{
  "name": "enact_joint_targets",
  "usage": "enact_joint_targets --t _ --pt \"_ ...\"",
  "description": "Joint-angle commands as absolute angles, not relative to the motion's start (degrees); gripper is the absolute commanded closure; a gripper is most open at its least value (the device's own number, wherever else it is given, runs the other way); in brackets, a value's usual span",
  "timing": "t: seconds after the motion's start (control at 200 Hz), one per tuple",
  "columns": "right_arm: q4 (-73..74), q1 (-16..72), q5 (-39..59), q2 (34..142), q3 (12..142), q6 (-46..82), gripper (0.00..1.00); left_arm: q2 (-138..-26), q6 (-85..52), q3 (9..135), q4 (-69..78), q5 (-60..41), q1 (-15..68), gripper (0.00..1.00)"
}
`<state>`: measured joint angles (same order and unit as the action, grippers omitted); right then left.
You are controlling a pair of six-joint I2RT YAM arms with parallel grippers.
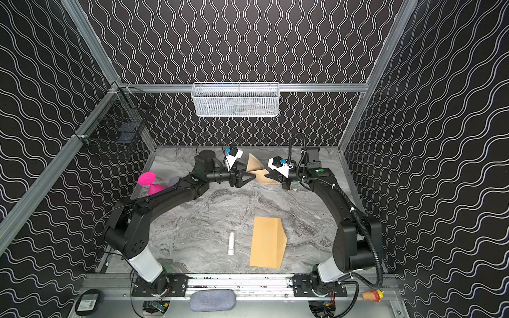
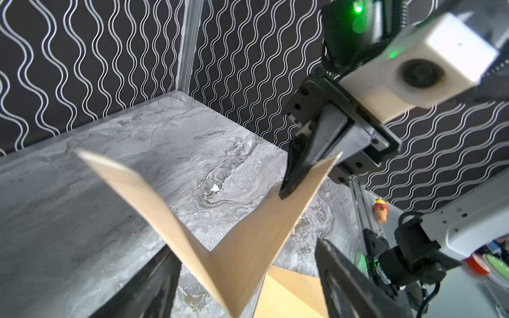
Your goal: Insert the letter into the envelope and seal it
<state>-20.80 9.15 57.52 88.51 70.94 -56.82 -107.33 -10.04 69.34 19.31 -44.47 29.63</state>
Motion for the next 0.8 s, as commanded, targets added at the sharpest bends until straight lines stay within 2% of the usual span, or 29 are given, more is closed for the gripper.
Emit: enact_joint_targets --t 0.0,0.13,0.25,0.385,0.505,0.716,0.796 --pt "-23.1 9.1 59.2 89.6 72.6 -58.6 1.0 -107.5 -2.9 71.5 13.2 -46.6 29.6 0.27" --pt "-24.7 9.1 59.4 90.7 74.1 -59.4 1.0 -108.3 -0.7 73.6 9.3 -46.9 29.6 0.38" --pt "-25.7 9.1 59.2 91.1 74.9 -59.9 1.0 -109.2 2.0 76.3 3.9 -46.9 29.6 0.6" --pt "-26.4 9.1 59.0 91.3 75.2 -60.3 1.0 -109.9 4.5 78.7 -0.3 -45.8 29.6 0.75" --pt "-26.8 9.1 58.6 91.6 75.6 -60.4 1.0 -110.0 5.1 79.7 -1.8 -45.6 29.7 0.8" --pt "-27.0 9.1 57.8 92.1 76.3 -59.9 1.0 -109.6 5.2 79.8 -3.2 -45.4 29.6 0.95" --pt "-26.6 9.1 57.6 92.1 76.3 -59.4 0.91 -109.6 4.3 79.9 -3.3 -45.4 29.7 0.98"
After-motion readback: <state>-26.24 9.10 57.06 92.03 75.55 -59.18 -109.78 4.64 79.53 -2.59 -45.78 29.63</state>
